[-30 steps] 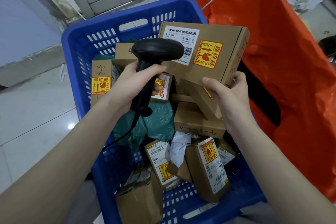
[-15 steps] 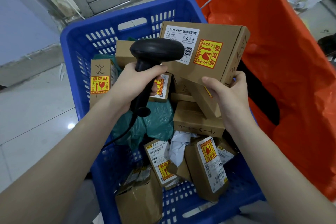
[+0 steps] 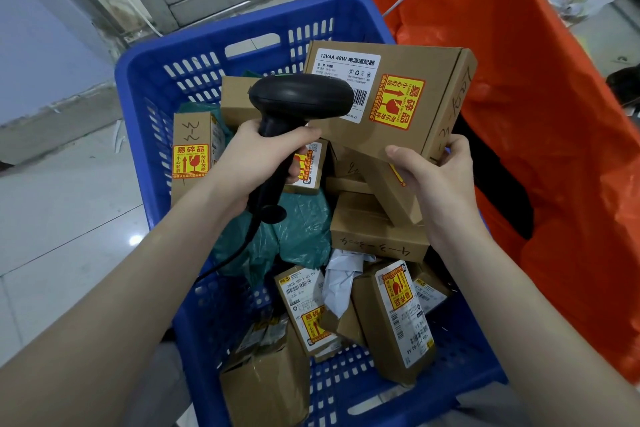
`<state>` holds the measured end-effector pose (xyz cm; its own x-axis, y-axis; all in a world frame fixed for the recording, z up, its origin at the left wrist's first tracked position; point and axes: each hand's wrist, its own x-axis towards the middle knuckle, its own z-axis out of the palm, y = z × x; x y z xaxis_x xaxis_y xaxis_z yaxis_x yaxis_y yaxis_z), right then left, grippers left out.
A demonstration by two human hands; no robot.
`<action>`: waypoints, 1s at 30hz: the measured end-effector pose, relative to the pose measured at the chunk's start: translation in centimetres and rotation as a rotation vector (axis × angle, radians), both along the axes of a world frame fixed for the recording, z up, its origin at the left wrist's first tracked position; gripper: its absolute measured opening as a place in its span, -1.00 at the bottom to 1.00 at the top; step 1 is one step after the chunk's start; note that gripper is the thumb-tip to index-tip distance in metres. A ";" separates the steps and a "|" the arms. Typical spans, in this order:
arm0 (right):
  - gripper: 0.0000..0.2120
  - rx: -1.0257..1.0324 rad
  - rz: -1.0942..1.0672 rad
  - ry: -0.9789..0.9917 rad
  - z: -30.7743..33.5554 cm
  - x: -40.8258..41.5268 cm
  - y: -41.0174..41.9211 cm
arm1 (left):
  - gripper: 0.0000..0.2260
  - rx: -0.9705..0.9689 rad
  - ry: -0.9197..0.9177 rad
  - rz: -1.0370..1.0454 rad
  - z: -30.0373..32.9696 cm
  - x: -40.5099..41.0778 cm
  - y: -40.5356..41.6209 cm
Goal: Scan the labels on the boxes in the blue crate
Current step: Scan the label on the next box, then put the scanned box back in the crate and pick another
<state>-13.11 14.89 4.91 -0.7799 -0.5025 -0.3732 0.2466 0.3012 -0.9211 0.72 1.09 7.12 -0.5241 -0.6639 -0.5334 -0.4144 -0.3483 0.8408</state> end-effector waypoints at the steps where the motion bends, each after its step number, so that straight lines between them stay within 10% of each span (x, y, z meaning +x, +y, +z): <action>1: -0.50 0.002 0.001 0.003 0.0 0.0 0.0 | -0.84 -0.007 -0.002 -0.001 0.1 0.0 0.0; 20: -0.87 -0.102 -0.139 0.085 1.4 -1.2 0.1 | -0.84 -0.086 0.027 0.086 0.4 0.4 -0.4; 30: -0.82 0.062 0.325 0.239 -0.2 0.7 -0.1 | -0.83 -0.046 -0.033 0.059 -0.1 0.5 -0.3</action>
<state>-12.43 14.80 4.67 -0.6523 -0.7197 -0.2376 -0.0897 0.3845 -0.9187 1.27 0.76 7.03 -0.4662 -0.7174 -0.5177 -0.4218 -0.3341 0.8429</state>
